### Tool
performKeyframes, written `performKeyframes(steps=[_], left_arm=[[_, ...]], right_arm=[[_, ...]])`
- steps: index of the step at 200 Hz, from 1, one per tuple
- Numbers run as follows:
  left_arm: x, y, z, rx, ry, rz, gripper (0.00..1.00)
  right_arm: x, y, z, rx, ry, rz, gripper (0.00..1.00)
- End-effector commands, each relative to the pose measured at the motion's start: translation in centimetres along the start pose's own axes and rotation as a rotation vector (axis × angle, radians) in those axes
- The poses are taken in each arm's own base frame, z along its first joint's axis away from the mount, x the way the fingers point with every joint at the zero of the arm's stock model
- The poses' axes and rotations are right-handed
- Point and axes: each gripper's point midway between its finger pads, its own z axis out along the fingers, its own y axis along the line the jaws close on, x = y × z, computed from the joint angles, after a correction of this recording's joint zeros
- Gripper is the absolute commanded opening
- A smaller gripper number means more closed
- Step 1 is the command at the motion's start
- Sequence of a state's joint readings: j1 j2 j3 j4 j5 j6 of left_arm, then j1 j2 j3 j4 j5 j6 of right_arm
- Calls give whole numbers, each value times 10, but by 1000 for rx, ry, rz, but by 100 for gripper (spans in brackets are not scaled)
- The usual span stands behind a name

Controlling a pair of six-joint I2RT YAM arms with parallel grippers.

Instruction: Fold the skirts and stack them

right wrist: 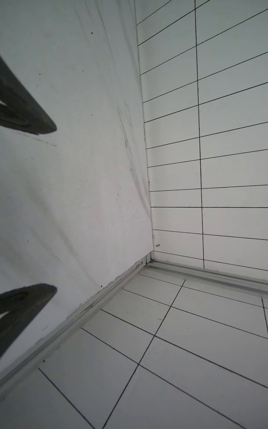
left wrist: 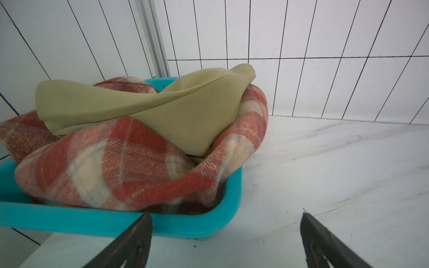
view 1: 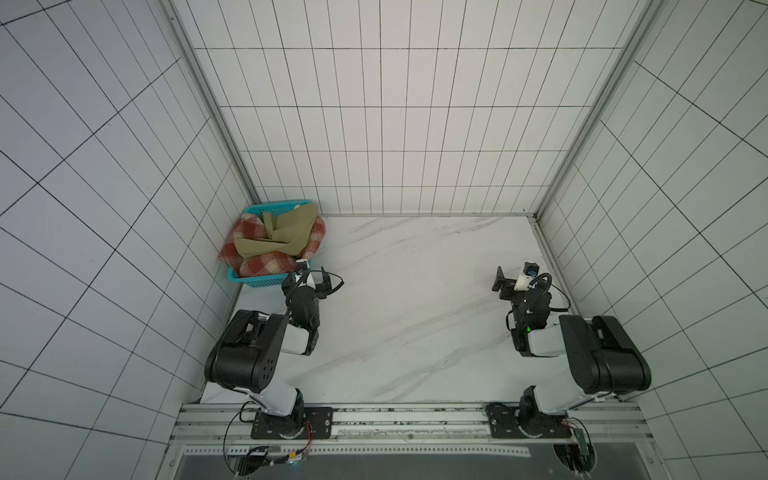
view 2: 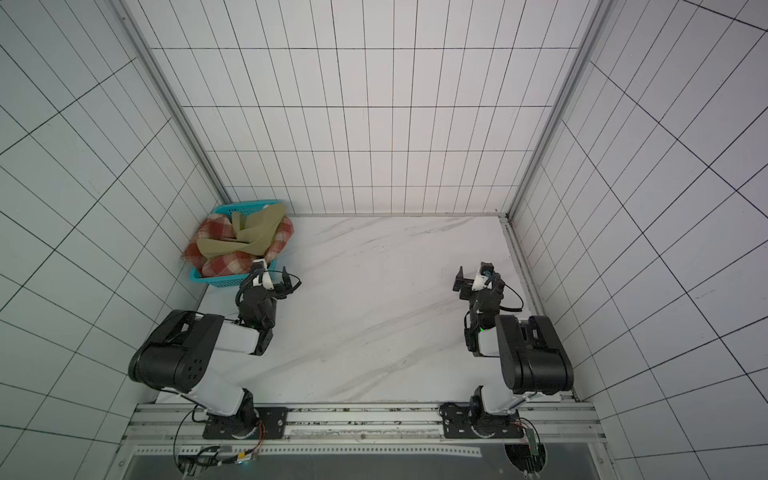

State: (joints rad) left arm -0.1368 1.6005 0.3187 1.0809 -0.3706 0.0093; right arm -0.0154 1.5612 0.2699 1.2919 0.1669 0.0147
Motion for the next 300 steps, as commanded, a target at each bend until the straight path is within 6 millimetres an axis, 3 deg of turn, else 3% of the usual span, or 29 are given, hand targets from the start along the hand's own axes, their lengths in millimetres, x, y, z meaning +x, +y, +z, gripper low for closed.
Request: performKeyframes(steps=[1, 179, 192, 210, 239, 268, 300], left_arm=[[-9, 0, 1, -6, -28, 2, 97], [-8, -1, 3, 11, -21, -4, 97], [-8, -2, 2, 23, -23, 1, 91], [-21, -18, -5, 74, -54, 55, 70], [-57, -31, -21, -1, -55, 142, 69], [-98, -50, -30, 116, -84, -25, 68], [-140, -41, -11, 113, -3, -126, 69]], right_arm=[[6, -7, -7, 19, 14, 7, 100], [7, -7, -6, 19, 19, 7, 100], [6, -7, -7, 19, 15, 7, 95], [-1, -1, -10, -12, -1, -10, 79], [-15, 5, -6, 12, 35, -55, 73], [-33, 16, 2, 53, 38, -100, 69], [-65, 44, 9, -49, 31, -21, 69]])
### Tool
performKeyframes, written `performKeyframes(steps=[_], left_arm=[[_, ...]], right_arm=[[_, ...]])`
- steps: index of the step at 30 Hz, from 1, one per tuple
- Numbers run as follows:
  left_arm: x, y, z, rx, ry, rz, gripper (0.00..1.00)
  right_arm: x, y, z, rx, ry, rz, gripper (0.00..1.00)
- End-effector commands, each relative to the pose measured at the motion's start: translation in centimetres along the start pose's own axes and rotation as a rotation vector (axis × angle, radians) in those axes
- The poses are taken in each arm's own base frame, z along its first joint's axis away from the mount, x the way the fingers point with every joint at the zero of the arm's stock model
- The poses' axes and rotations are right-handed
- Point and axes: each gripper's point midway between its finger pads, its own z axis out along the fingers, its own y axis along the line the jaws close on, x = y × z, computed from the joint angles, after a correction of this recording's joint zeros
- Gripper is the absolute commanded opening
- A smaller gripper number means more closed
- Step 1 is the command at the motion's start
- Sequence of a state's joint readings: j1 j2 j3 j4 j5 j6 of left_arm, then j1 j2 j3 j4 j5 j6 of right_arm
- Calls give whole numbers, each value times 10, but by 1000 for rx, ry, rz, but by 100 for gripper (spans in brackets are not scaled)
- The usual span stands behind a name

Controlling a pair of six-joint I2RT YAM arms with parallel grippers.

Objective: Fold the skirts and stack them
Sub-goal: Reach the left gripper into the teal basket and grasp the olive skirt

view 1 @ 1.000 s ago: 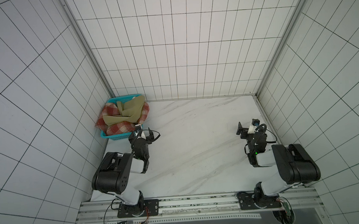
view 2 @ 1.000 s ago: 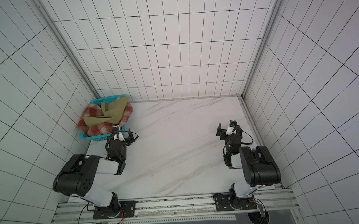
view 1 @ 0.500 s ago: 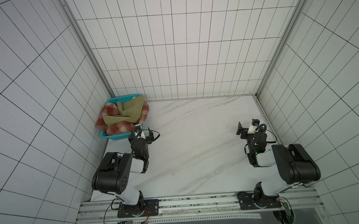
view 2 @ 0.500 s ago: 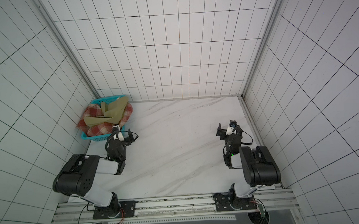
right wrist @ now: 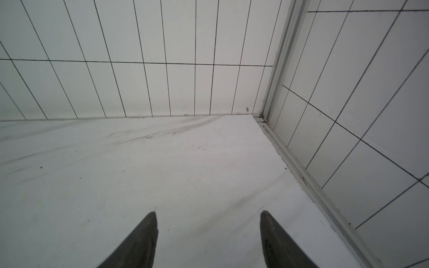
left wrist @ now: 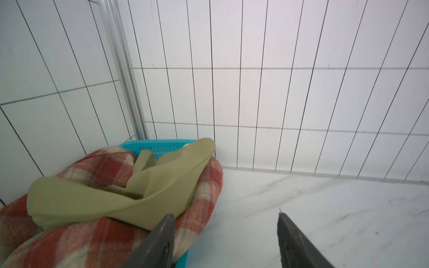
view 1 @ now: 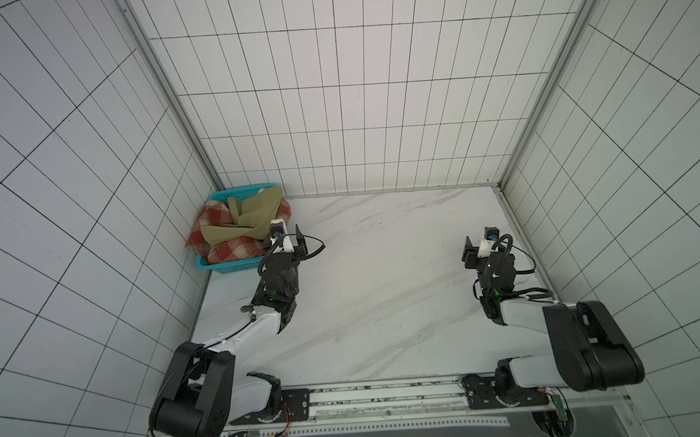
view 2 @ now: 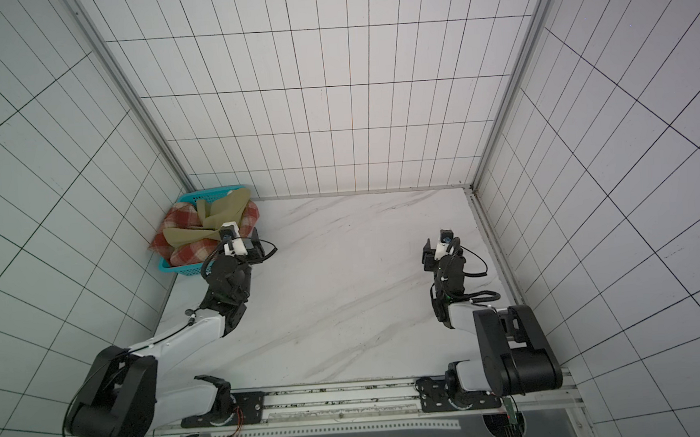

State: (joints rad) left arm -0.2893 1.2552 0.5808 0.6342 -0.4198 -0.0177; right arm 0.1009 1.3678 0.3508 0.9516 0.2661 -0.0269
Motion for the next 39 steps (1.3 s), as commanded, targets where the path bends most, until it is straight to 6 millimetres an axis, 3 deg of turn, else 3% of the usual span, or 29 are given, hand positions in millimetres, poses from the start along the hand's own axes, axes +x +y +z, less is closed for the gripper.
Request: performKeyframes(steps=[1, 5, 7, 14, 16, 22, 29, 30, 34, 39], left_arm=[[-1, 6, 17, 2, 155, -64, 68], [-13, 34, 45, -32, 248, -191, 69], [-17, 49, 56, -64, 256, -230, 74], [1, 93, 109, -88, 385, -354, 78], [10, 97, 124, -79, 425, -352, 77], [49, 83, 162, 8, 564, -296, 72], [66, 78, 171, 35, 613, -280, 71], [68, 78, 171, 34, 618, -276, 70], [70, 74, 165, 57, 636, -266, 70], [60, 68, 157, 92, 629, -265, 79]], right_arm=[[-46, 13, 13, -33, -27, 46, 69], [-61, 19, 23, -40, -7, 39, 69], [-67, 21, 28, -42, -10, 40, 69], [-73, 31, 59, -45, 43, 24, 69], [-72, 34, 67, -46, 56, 20, 69], [-69, 40, 85, -46, 74, 15, 69], [-63, 42, 94, -45, 89, 11, 69], [-63, 87, 87, -301, 115, 172, 66], [-61, 94, 87, -336, 132, 197, 66], [-61, 99, 86, -362, 137, 212, 66]])
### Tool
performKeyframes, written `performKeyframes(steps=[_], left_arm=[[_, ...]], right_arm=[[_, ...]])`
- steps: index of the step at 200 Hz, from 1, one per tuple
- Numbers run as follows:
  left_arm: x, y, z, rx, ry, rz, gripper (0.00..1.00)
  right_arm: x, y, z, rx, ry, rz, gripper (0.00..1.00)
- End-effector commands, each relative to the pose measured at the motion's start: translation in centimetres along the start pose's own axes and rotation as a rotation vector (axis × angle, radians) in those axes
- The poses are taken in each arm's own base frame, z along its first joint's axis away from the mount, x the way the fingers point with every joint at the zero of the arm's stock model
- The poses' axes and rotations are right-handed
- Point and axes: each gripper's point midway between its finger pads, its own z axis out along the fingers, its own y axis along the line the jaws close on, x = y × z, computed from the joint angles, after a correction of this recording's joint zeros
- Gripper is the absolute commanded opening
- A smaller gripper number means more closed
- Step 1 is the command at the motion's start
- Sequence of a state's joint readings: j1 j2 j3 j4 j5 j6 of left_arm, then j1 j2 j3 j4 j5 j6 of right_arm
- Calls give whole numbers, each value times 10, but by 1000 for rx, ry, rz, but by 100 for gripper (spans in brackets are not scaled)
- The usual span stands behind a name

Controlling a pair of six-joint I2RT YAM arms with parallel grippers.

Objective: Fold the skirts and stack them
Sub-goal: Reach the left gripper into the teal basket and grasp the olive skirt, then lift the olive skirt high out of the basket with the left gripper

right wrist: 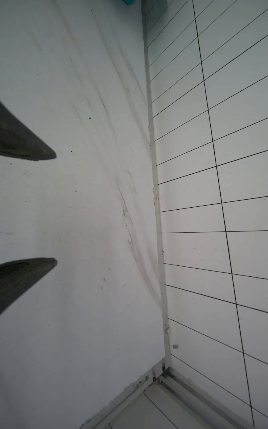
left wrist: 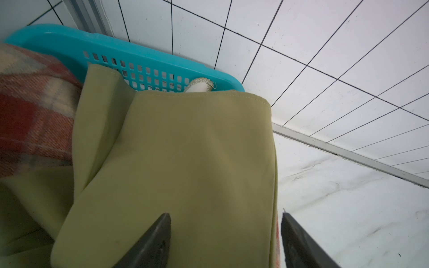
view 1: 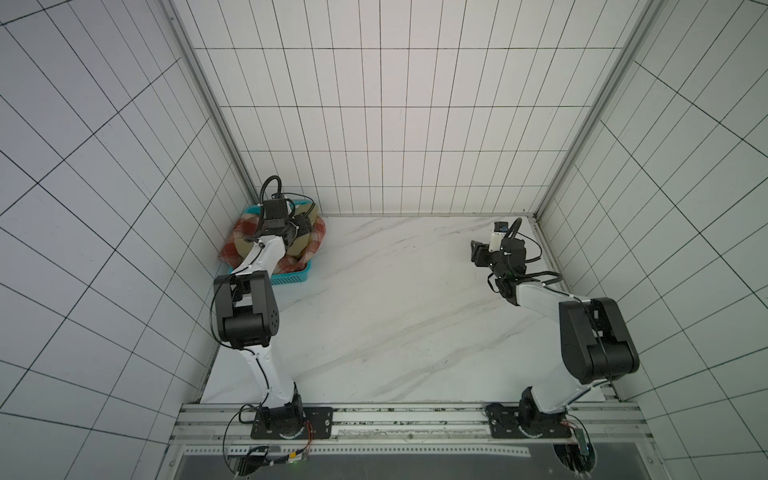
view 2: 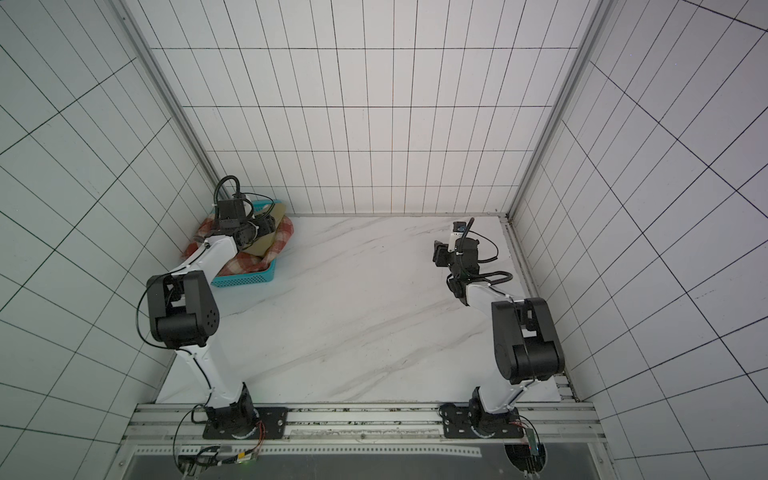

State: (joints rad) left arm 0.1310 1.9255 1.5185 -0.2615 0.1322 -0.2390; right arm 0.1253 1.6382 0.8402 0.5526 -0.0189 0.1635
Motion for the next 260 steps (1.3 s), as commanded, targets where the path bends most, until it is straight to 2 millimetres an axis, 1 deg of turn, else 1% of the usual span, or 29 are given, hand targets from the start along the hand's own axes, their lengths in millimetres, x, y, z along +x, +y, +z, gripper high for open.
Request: performKeyframes(steps=[1, 44, 56, 81, 98, 122, 127, 132, 160, 165, 174, 180, 194, 212, 224, 237, 260], left_arm=[[-7, -13, -15, 44, -11, 19, 80], [-10, -25, -28, 100, -14, 25, 80], [-9, -24, -30, 95, -6, 33, 79], [0, -10, -27, 8, 28, 62, 78], [7, -3, -23, -75, 45, 116, 78], [19, -7, -13, -127, 79, 185, 77], [21, -8, -10, -134, 85, 194, 75], [22, -8, -9, -139, 89, 198, 70], [22, -2, -3, -181, 96, 182, 34], [21, -1, -3, -187, 94, 181, 30], [19, 0, -4, -196, 88, 181, 27], [18, 0, -4, -199, 85, 182, 20], [15, 0, -7, -207, 75, 180, 0], [8, -1, -14, -209, 57, 175, 0], [-1, -4, -23, -207, 33, 167, 0], [-14, -10, -38, -192, -7, 158, 0], [-45, -30, -72, -122, -115, 170, 0]], right_arm=[[-38, 21, 4, -80, -63, 35, 66], [-41, 24, -1, -97, -69, 44, 67], [-43, 26, -2, -103, -73, 47, 67], [-45, 27, -6, -107, -79, 47, 67], [-47, 27, -9, -108, -86, 47, 67], [-47, 26, -10, -103, -92, 49, 67], [-47, 26, -10, -102, -91, 49, 68], [-47, 26, -10, -103, -91, 49, 67], [-49, 26, -11, -101, -95, 48, 67], [-50, 26, -11, -100, -96, 48, 67], [-51, 26, -12, -101, -98, 45, 68], [-52, 26, -13, -100, -101, 45, 67], [-54, 26, -14, -99, -106, 45, 67], [-56, 26, -16, -100, -112, 48, 67], [-58, 26, -17, -100, -116, 49, 67], [-60, 27, -19, -102, -121, 51, 68], [-66, 29, -25, -106, -136, 51, 67]])
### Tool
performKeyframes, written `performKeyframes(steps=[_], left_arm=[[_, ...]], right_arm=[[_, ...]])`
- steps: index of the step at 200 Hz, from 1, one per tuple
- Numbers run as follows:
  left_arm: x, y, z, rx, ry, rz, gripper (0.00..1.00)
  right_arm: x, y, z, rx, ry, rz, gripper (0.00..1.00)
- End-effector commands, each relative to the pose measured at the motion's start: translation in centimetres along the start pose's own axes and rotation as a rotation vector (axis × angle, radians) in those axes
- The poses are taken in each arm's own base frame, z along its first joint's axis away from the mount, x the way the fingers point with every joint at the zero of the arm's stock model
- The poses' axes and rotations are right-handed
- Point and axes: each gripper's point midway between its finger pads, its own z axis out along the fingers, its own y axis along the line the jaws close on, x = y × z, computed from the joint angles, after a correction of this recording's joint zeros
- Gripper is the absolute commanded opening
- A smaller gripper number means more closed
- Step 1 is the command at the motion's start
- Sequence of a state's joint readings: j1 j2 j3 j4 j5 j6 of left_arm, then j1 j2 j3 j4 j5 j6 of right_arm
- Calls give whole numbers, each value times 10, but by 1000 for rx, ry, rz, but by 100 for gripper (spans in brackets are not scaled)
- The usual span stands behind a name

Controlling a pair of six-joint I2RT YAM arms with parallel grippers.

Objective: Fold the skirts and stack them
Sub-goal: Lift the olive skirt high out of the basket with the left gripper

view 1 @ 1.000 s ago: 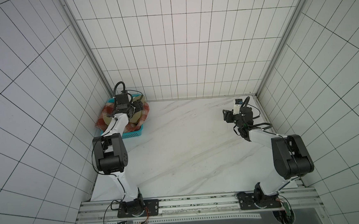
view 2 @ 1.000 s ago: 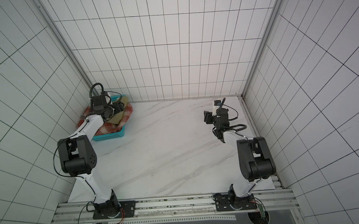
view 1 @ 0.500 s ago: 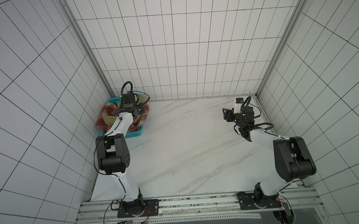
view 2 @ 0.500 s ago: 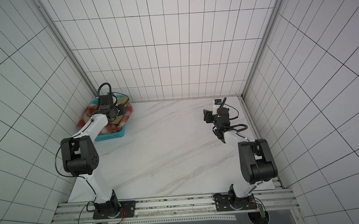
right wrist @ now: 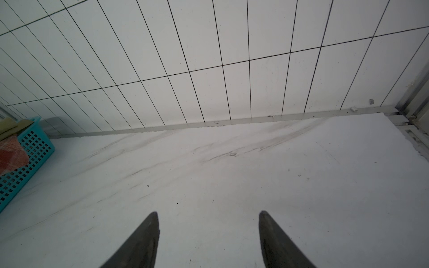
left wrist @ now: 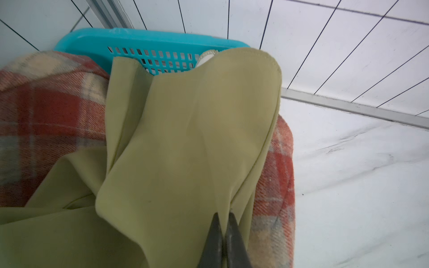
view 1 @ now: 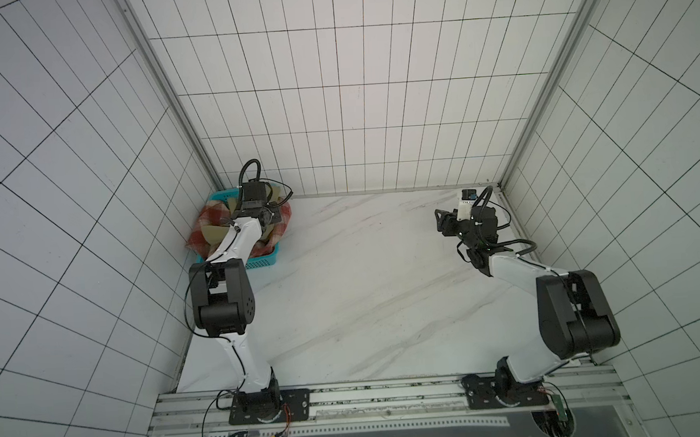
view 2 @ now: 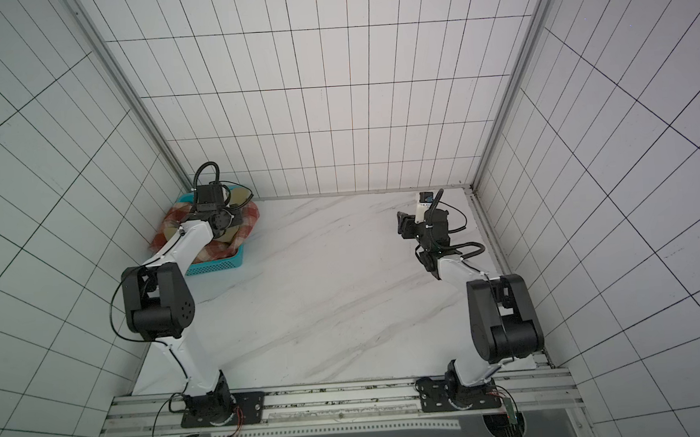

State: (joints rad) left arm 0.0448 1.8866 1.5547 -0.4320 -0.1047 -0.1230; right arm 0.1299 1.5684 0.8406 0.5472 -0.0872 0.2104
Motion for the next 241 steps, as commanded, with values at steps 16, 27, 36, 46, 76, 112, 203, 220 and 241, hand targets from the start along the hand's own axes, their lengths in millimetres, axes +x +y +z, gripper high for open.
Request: performKeyframes(steps=[16, 27, 36, 46, 76, 112, 203, 220, 241], left_arm=[[-79, -9, -93, 82, -277, -27, 0], [-95, -12, -119, 112, -342, -39, 0], [-105, -16, -137, 150, -386, -43, 0], [-118, -22, -158, 194, -429, -38, 0], [-155, -33, -226, 296, -582, -51, 0], [-193, -53, -310, 484, -772, -55, 0], [-219, -74, -379, 621, -969, -37, 0], [-217, -75, -371, 618, -954, -37, 0], [-215, -84, -372, 677, -941, -35, 0]], right_arm=[[-46, 14, -11, -29, -98, 9, 67], [-49, 15, -13, -29, -106, 11, 67], [-52, 16, -15, -31, -111, 14, 67], [-55, 16, -17, -32, -118, 19, 67], [-63, 17, -23, -25, -135, 21, 67], [-77, 17, -41, -8, -171, 23, 68], [-92, 22, -62, -14, -191, 15, 68], [-92, 23, -65, -18, -195, 16, 68], [-95, 24, -67, -20, -200, 14, 68]])
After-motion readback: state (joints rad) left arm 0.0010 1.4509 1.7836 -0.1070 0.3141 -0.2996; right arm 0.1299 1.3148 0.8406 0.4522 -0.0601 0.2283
